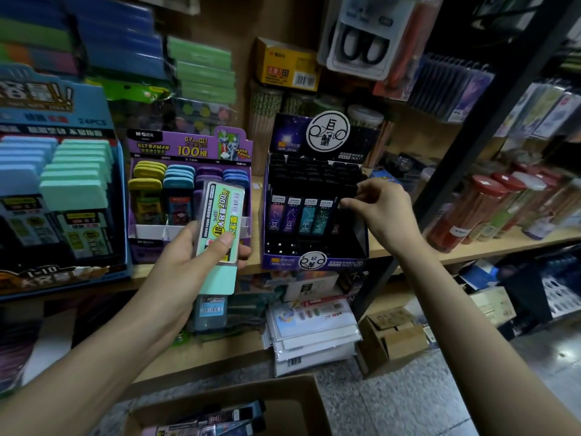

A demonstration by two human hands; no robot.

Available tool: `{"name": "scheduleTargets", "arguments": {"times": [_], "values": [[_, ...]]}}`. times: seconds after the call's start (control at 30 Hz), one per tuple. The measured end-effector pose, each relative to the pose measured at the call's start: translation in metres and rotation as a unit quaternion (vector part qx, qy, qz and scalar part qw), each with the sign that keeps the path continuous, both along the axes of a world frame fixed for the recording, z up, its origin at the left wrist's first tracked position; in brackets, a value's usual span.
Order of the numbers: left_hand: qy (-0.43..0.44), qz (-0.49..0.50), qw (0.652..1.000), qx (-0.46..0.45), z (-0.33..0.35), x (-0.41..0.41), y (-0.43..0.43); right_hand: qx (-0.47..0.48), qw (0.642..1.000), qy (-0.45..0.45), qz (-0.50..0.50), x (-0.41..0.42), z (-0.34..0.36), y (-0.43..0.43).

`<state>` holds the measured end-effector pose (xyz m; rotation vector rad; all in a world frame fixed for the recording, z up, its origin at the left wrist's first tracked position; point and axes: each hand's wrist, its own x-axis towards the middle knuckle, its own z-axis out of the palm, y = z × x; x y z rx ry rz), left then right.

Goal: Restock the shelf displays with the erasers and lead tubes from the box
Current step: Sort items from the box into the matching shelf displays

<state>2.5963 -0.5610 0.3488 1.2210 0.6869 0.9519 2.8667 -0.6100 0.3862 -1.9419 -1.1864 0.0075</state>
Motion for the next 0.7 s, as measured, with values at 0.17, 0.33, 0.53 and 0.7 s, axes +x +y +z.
{"name": "scheduleTargets", "arguments": {"times": [0.17, 0.33, 0.53, 0.7], "values": [[-0.005, -0.008, 1.000, 0.007, 0.005, -0.002, -0.002, -0.070, 0.984, -0.157, -0.047, -0.011, 0.008, -0.003], [0.010, -0.006, 1.000, 0.012, 0.009, -0.009, -0.004, -0.033, 0.986, -0.161, 0.003, -0.046, 0.036, -0.016], [0.062, -0.122, 0.990, 0.045, 0.017, -0.020, -0.012, -0.047, 0.974, 0.080, 0.206, -0.120, 0.042, -0.019], [0.059, -0.088, 0.992, 0.064, 0.019, -0.037, -0.015, -0.074, 0.908, 0.307, 0.276, -0.144, 0.032, -0.024]]}}
